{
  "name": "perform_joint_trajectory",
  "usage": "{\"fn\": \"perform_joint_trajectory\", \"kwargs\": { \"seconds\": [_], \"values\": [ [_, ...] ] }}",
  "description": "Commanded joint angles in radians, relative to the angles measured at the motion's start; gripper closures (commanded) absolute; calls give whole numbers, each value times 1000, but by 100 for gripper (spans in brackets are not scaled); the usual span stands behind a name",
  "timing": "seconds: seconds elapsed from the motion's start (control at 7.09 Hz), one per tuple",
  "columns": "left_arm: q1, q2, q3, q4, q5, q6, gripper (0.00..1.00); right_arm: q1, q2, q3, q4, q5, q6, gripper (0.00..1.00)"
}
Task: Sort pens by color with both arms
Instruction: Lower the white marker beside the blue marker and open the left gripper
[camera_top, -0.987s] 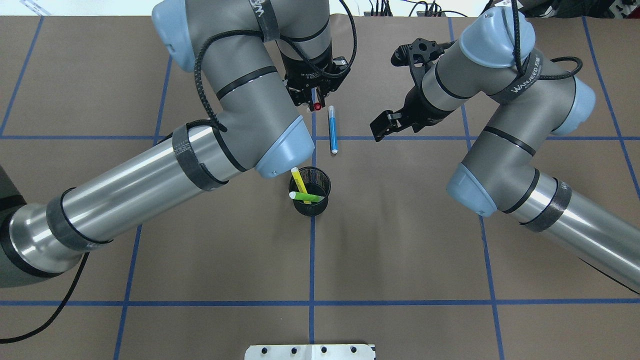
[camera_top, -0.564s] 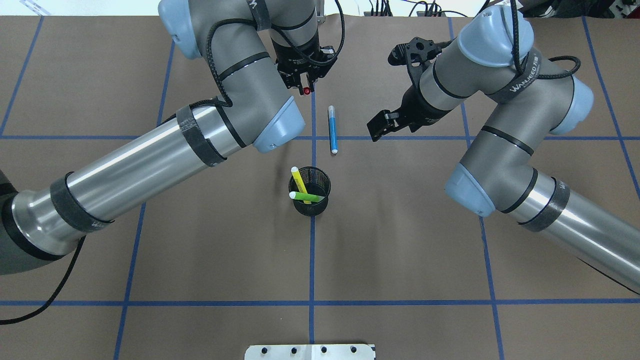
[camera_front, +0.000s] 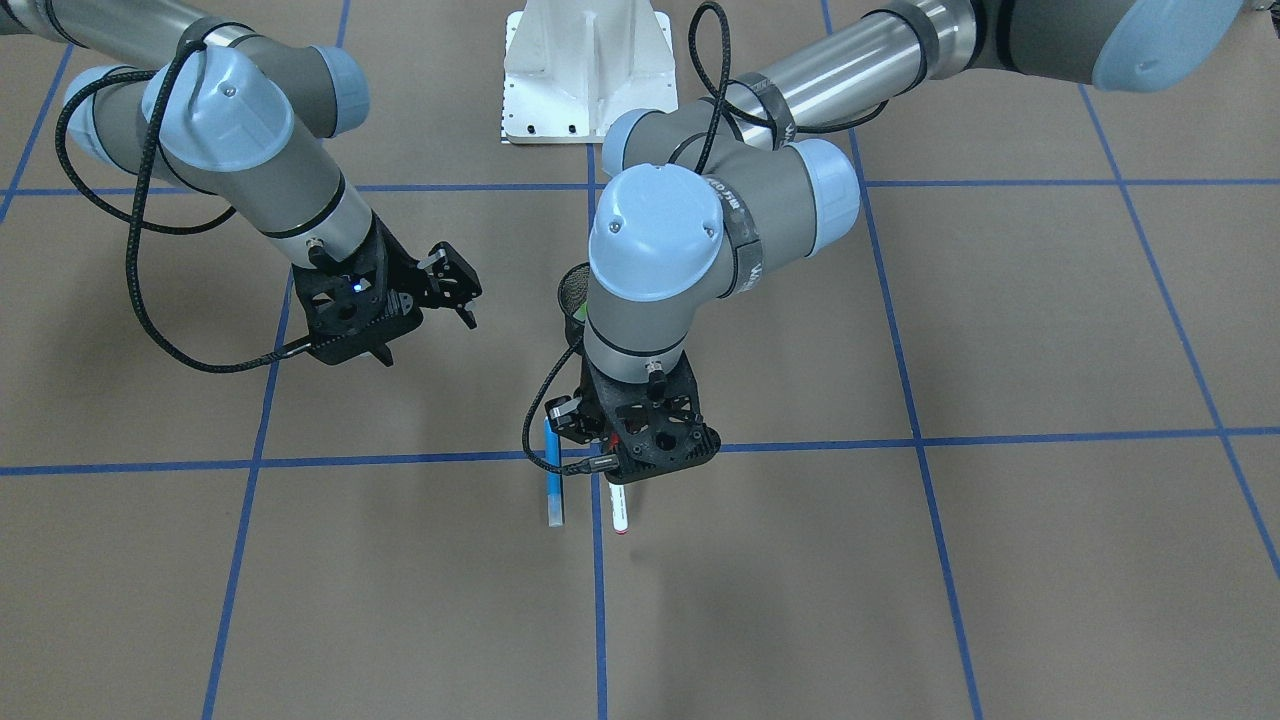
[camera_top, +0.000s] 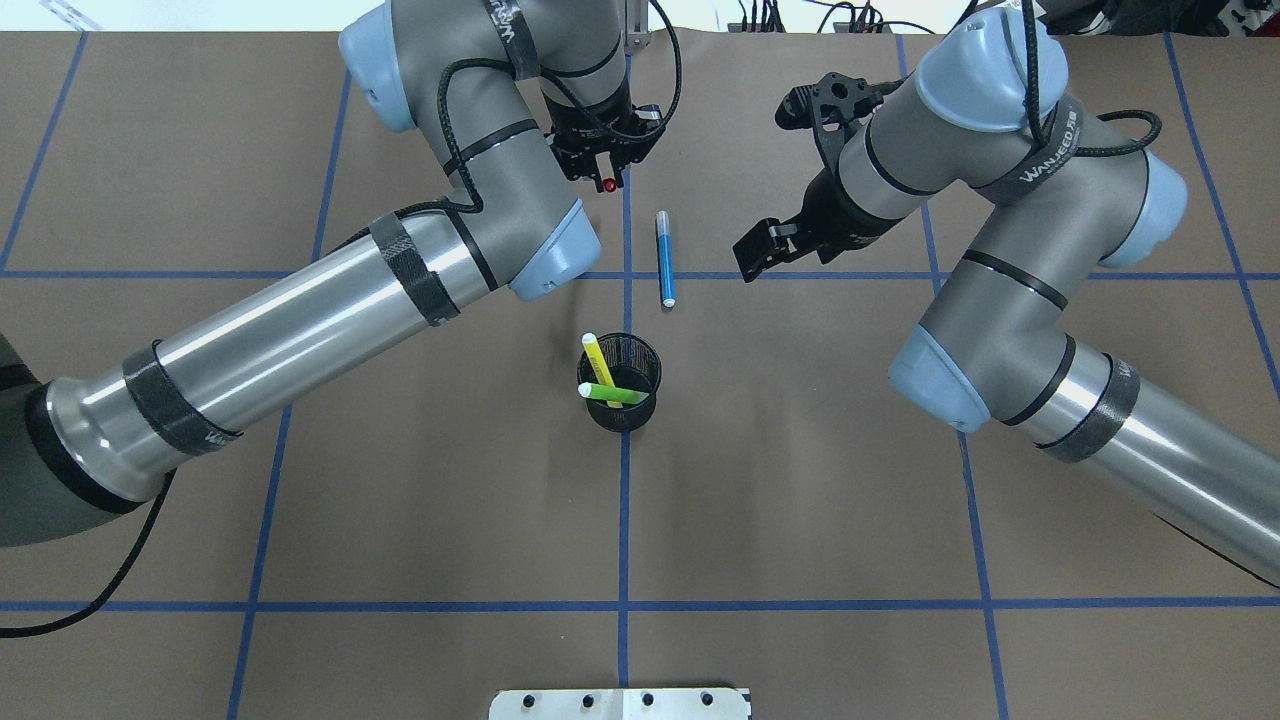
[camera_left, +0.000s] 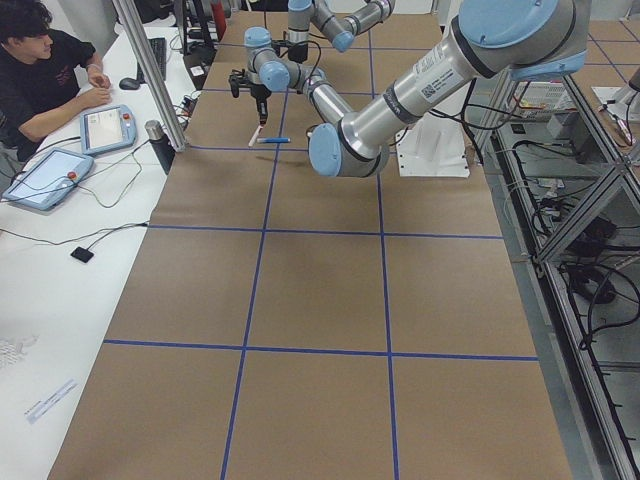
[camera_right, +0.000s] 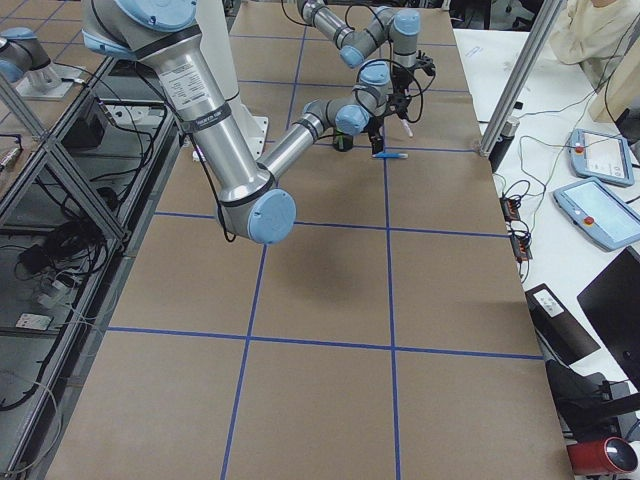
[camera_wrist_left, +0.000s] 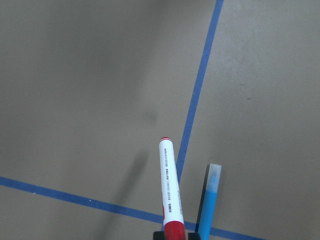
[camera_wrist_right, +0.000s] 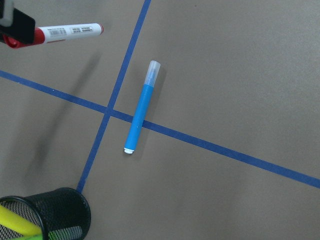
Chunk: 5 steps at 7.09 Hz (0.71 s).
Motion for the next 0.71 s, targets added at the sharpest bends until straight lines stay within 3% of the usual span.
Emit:
{"fn": "perform_joint_trajectory", "kwargs": {
  "seconds": [0.0,0.28,0.56],
  "values": [
    [6,-1,-7,-7,-4,33,40,4,2,2,0,2,2,2],
    [4,5,-31,5,-9,38,34,1,43,-5,2,2,108,2],
    [-84,94,-231,171,-154,180,34,-51,92,-11,3,-41,274,2]
  ]
}}
